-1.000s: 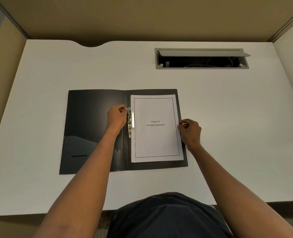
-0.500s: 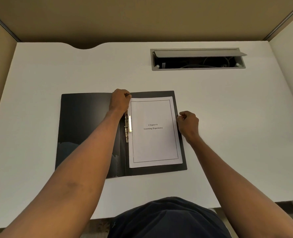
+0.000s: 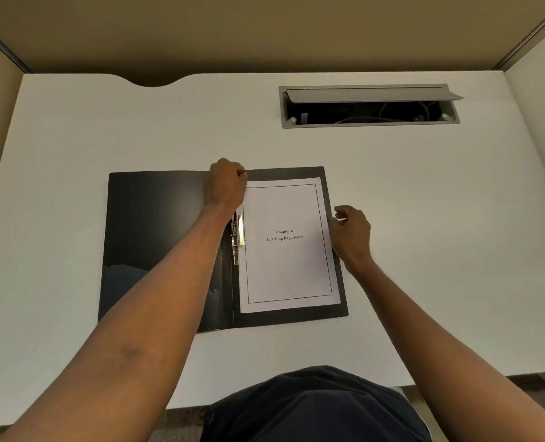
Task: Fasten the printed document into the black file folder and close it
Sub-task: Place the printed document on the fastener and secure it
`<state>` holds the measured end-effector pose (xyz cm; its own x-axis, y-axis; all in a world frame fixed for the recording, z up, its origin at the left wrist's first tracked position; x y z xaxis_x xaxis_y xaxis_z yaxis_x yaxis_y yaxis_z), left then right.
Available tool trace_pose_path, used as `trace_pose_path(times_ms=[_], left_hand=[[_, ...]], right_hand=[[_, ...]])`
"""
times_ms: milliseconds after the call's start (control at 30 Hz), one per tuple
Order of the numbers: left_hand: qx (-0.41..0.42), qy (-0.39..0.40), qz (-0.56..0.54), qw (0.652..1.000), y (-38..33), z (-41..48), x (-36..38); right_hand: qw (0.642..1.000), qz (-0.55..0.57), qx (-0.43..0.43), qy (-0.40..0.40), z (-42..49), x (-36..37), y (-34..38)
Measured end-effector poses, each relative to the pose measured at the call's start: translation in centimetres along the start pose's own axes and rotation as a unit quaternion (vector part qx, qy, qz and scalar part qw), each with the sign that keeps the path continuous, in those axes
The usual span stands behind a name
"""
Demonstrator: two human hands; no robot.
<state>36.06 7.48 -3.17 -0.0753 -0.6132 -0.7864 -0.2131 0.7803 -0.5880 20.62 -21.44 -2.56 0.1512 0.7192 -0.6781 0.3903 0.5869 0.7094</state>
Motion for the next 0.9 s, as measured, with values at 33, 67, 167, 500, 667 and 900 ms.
trace_pose_path(times_ms=[33,67,167,500,667,900], left_hand=[[0.026,0.003,0.020,0.999,-1.1,-0.1,0.2],[0.055,0.014,0.041,0.998,-2.4,-0.2,0.8],[0.143,0.061,0.115,0.981,-5.9,-0.9,3.1],[0.157,0.113,0.207,0.959,-7.2,-1.8,7.0],[0.146,0.116,0.192,0.964,-6.8,-1.6,7.0],[0.146,0.113,0.173,0.968,-6.7,-1.9,6.5]], right_hand=[[0.999,0.037,0.018,-0.003,-1.2,-0.2,-0.1],[0.993,0.104,0.057,0.005,-2.7,0.2,-0.6],[0.876,0.393,0.265,0.088,-10.1,4.3,-1.6],[0.722,0.473,0.490,0.123,-22.3,9.0,-3.7],[0.710,0.495,0.492,0.098,-22.1,9.4,-3.5],[0.696,0.519,0.488,0.090,-21.5,9.9,-3.3]])
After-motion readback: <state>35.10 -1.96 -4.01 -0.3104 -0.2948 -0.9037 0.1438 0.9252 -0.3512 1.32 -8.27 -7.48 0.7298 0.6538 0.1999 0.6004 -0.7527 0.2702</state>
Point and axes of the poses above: each hand's wrist, its own z-axis towards the middle knuckle, its own x-axis out of the palm, y = z × x, the point moved 10 cm from there along z, towards the middle knuckle, and after that the axes turned 10 degrees about -x, right-handed, at the moved point
